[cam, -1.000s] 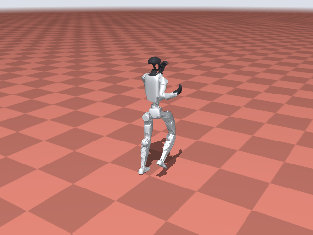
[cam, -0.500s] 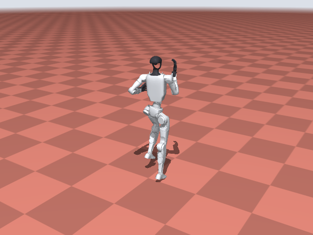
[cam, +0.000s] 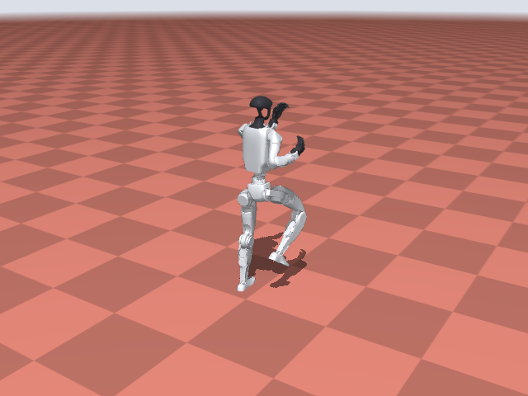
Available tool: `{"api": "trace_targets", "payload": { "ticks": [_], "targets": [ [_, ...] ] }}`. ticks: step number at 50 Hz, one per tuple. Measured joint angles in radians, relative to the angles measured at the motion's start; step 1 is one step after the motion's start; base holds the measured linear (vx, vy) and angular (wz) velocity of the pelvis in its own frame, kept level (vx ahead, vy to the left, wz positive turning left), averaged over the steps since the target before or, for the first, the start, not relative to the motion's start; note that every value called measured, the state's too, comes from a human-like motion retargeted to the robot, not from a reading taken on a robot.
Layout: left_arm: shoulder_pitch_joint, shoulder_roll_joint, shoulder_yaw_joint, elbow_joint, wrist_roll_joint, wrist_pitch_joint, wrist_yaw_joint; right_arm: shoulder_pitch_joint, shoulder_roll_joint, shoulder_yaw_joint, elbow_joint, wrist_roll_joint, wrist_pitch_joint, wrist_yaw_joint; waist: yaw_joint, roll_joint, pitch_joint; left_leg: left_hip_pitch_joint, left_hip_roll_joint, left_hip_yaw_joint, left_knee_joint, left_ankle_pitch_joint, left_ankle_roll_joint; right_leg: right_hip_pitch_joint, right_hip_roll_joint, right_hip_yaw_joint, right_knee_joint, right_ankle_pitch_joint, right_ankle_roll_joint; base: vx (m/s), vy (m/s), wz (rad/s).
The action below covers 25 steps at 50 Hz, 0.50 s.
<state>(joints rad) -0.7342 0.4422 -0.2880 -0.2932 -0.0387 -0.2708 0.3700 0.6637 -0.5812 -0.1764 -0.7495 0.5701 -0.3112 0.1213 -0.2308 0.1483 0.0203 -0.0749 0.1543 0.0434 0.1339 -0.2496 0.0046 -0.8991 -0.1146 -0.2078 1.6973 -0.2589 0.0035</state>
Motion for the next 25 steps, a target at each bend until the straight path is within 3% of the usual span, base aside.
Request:
{"api": "trace_targets", "payload": {
  "ticks": [3,5,7,8,10,13,15,17,19,20,22,25],
  "targets": [
    [0.135,-0.025,-0.01,-0.017,-0.029,-0.029,-0.118,-0.018,0.025,0.018,0.069,-0.013,0.014,0.012,0.019,-0.01,-0.002,0.064,-0.01,-0.03,-0.007,0.021,0.008,0.359,0.072,0.028,-0.497,0.162,0.094,0.19,-0.12,0.91],
    [0.281,-0.04,0.005,-0.046,-0.055,-0.039,-0.171,-0.085,0.073,0.068,0.135,-0.006,0.028,-0.013,0.035,-0.068,0.024,0.091,-0.072,-0.054,0.056,0.015,0.048,0.652,0.087,0.094,-0.931,0.275,0.13,0.15,-0.16,0.76],
    [0.464,-0.037,0.045,-0.063,-0.104,-0.021,-0.222,-0.218,0.145,0.141,0.235,0.01,0.038,-0.081,0.099,-0.162,0.039,-0.034,-0.159,-0.02,0.332,0.044,0.09,0.865,0.028,0.153,-1.251,0.181,0.074,-0.02,-0.23,-0.2],
    [0.565,-0.03,0.073,-0.061,-0.125,-0.015,-0.251,-0.299,0.183,0.176,0.288,0.001,0.033,-0.117,0.147,-0.194,0.043,-0.169,-0.169,0.031,0.557,0.1,0.087,0.92,-0.003,0.154,-1.342,0.079,0.036,-0.16,-0.21,-0.96],
    [0.764,-0.019,0.144,-0.044,-0.169,-0.034,-0.275,-0.483,0.233,0.224,0.363,-0.054,0.006,-0.193,0.256,-0.215,0.11,-0.427,-0.105,0.132,1.015,0.224,0.059,1.037,-0.033,0.147,-1.513,-0.058,-0.012,-0.24,-0.15,-1.41],
    [1.033,-0.048,0.281,-0.005,-0.268,-0.083,-0.273,-0.881,0.2,0.276,0.361,-0.12,-0.049,-0.331,0.378,-0.159,0.364,-0.685,0.037,0.136,1.592,0.049,0.087,1.187,-0.023,0.208,-1.575,-0.158,-0.077,-0.31,-0.07,-1.53],
    [1.21,-0.077,0.376,0.02,-0.367,-0.087,-0.326,-1.188,0.158,0.314,0.346,-0.149,-0.076,-0.387,0.424,-0.126,0.472,-0.836,0.147,0.11,1.855,-0.096,0.146,1.115,-0.004,0.271,-1.346,-0.277,-0.152,-0.29,-0.08,-1.33],
    [1.344,-0.043,0.438,0.014,-0.439,-0.06,-0.359,-1.426,0.135,0.302,0.301,-0.166,-0.081,-0.42,0.452,-0.165,0.452,-0.987,0.204,0.123,1.995,-0.161,0.213,0.969,-0.029,0.297,-1.141,-0.344,-0.161,-0.08,-0.08,-0.39],
    [1.408,0.04,0.432,0.008,-0.472,-0.049,-0.354,-1.506,0.13,0.27,0.211,-0.164,-0.098,-0.455,0.473,-0.211,0.366,-1.056,0.182,0.156,2.017,-0.177,0.247,0.913,-0.069,0.28,-1.18,-0.28,-0.125,0.08,0.0,0.62],
    [1.417,0.088,0.412,0.012,-0.482,-0.049,-0.348,-1.502,0.134,0.255,0.156,-0.159,-0.112,-0.476,0.482,-0.232,0.314,-1.063,0.151,0.174,1.995,-0.17,0.251,0.913,-0.088,0.259,-1.259,-0.211,-0.101,0.15,0.09,1.05],
    [1.394,0.15,0.347,0.041,-0.499,-0.051,-0.349,-1.38,0.159,0.235,0.053,-0.136,-0.127,-0.492,0.474,-0.273,0.203,-0.982,0.075,0.209,1.858,-0.094,0.229,0.957,-0.113,0.204,-1.474,0.026,-0.043,0.17,0.12,1.04],
    [1.373,0.156,0.278,0.072,-0.484,-0.033,-0.372,-1.145,0.191,0.214,-0.021,-0.085,-0.077,-0.389,0.411,-0.306,0.056,-0.744,-0.005,0.249,1.518,0.058,0.184,0.977,-0.123,0.147,-1.642,0.339,0.027,0.15,0.15,0.44]
  ]
}}
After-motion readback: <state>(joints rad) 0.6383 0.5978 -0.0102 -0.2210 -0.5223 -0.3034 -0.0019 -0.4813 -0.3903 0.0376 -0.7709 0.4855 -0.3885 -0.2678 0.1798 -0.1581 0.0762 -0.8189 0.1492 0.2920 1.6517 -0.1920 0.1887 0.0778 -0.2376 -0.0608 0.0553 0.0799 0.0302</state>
